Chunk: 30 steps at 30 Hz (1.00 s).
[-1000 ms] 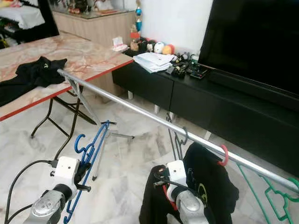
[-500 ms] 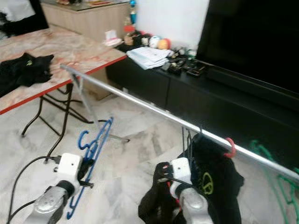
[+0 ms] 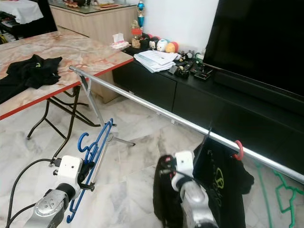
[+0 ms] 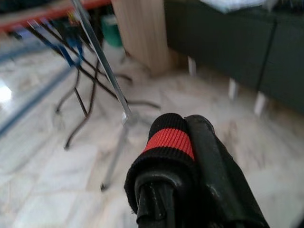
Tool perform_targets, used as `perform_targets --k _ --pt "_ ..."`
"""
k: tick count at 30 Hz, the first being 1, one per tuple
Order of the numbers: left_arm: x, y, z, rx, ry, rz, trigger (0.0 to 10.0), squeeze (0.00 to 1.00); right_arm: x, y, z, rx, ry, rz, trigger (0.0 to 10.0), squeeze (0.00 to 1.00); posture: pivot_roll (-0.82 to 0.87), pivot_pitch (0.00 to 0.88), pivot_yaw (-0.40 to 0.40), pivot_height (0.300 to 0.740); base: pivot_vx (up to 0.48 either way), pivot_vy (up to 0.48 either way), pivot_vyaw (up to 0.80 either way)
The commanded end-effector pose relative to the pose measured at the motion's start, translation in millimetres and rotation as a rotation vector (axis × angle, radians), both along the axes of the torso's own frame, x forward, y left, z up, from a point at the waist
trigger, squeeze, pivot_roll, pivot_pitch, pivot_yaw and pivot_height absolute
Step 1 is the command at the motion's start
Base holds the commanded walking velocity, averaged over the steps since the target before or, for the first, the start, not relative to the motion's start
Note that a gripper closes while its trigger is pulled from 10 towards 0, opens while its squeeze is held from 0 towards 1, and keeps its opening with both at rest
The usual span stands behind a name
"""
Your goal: Hang hanger
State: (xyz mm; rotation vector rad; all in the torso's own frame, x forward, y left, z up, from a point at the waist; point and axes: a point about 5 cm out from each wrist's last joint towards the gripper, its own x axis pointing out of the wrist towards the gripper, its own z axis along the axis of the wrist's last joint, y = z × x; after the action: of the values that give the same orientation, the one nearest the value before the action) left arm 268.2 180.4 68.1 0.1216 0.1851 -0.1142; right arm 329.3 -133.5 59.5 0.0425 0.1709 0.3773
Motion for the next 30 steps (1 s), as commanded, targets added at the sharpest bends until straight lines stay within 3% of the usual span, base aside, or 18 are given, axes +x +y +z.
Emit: perform_targets --k 1,9,11,16,19,26,30 --pt "-0.5 2.2 0 0.016 -0.005 0.005 10.0 0.0 3.9 -2.4 7 0.01 -0.028 0.006 10.0 0.0 0.04 0.043 0.0 0.74 0.0 0.0 0.0" --pt "-1.6 1.0 -3 0.01 0.024 0.01 10.0 0.0 10.1 -16.6 1 -0.11 0.053 -0.076 10.0 0.0 0.04 0.045 -0.003 0.74 0.0 0.12 0.0" --pt "-2.0 1.1 -3 0.009 0.028 0.01 10.0 0.0 10.0 -28.6 -5 -0.131 0.109 -0.182 10.0 0.0 0.04 0.05 0.0 0.74 0.0 0.48 0.0" --pt "-3.3 2.4 -2 0.015 0.026 0.006 10.0 0.0 7.9 -51.7 -12 -0.051 0.206 -0.414 10.0 0.0 0.04 0.052 0.003 0.74 0.0 0.48 0.0" --pt "-3.1 2.8 -1 0.016 0.025 0.006 10.0 0.0 8.8 -55.1 -11 0.02 0.213 -0.466 10.0 0.0 0.04 0.052 0.005 0.74 0.0 0.48 0.0" --pt "-3.0 3.2 0 0.012 0.022 0.007 10.0 0.0 14.2 -45.8 -5 0.021 0.197 -0.438 10.0 0.0 0.05 0.051 0.01 0.74 0.0 0.114 0.0" --pt "-3.8 3.9 -2 -0.003 0.043 0.018 10.0 0.0 15.8 -48.6 -3 0.026 0.198 -0.489 10.0 0.0 0.05 0.051 0.012 0.74 0.0 0.36 0.0"
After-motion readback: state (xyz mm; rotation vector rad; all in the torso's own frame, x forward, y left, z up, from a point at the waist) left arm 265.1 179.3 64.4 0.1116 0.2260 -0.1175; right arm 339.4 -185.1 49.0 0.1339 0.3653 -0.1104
